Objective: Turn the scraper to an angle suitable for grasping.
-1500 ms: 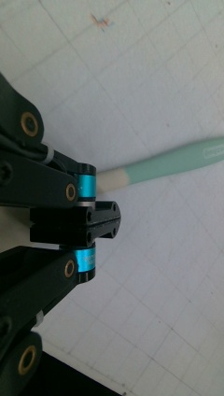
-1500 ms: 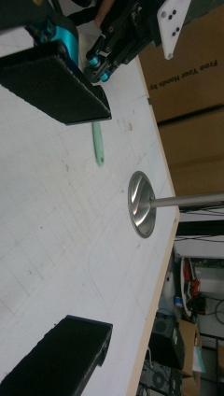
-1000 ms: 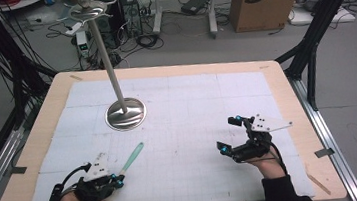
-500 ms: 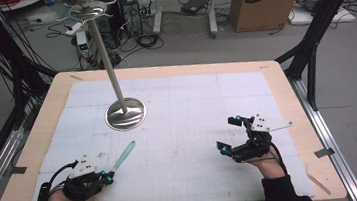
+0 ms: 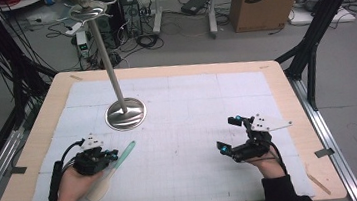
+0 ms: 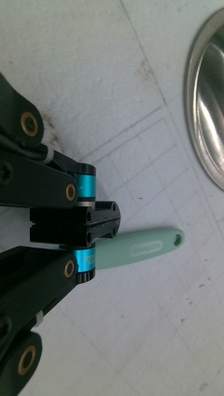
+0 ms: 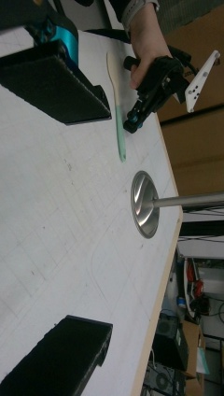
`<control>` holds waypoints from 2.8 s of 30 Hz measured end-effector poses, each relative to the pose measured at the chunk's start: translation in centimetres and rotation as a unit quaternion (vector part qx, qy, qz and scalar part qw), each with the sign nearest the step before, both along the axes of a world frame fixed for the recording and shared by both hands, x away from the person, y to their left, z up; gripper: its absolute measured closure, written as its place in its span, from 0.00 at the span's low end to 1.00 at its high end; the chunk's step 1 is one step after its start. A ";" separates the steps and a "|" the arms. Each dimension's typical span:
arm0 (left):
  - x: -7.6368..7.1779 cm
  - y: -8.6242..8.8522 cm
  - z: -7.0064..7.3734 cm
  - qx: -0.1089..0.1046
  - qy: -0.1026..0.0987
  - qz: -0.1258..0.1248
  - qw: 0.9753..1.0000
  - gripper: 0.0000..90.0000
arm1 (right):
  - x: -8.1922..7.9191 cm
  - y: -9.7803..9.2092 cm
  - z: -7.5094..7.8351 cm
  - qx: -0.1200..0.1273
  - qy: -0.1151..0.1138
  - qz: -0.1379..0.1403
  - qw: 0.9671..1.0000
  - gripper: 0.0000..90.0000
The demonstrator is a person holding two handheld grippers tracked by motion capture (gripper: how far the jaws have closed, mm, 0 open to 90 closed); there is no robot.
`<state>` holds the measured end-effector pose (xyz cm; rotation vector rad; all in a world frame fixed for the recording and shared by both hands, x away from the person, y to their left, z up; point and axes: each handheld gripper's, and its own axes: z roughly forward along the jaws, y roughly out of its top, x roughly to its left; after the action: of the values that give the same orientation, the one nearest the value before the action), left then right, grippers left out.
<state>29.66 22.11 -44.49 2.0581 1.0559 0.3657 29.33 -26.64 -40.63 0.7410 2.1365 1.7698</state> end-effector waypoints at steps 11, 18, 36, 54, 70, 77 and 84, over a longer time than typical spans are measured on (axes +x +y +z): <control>-1.0 -2.3 0.0 0.009 -0.008 -0.039 0.999 1.00 | -0.1 0.0 0.0 0.001 0.000 0.002 1.000 0.01; -1.6 -3.1 -0.1 0.006 -0.010 -0.067 0.998 1.00 | 0.0 0.0 0.0 -0.002 0.002 0.000 1.000 0.01; -2.7 -4.2 -0.1 0.003 -0.014 -0.108 0.994 1.00 | 0.0 -0.1 0.0 -0.004 0.000 -0.001 1.000 0.01; -3.3 -1.5 1.3 -0.085 -0.100 -0.080 0.988 0.87 | 0.0 -0.1 0.0 -0.005 0.003 0.000 1.000 0.01; -4.0 3.5 2.0 -0.208 -0.165 -0.081 0.961 0.41 | 0.1 -0.1 -0.1 -0.010 0.006 0.001 1.000 0.01; -4.7 4.6 2.5 -0.214 -0.189 -0.082 0.955 0.18 | 0.1 -0.4 -0.1 -0.007 0.006 -0.001 1.000 0.01; -5.7 5.2 3.0 -0.225 -0.197 -0.124 0.946 0.19 | 0.1 -0.4 -0.1 -0.008 0.004 0.001 1.000 0.01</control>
<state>23.96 27.27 -41.49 1.5932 0.5646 0.3495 29.43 -27.06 -40.70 0.7436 2.1541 1.7519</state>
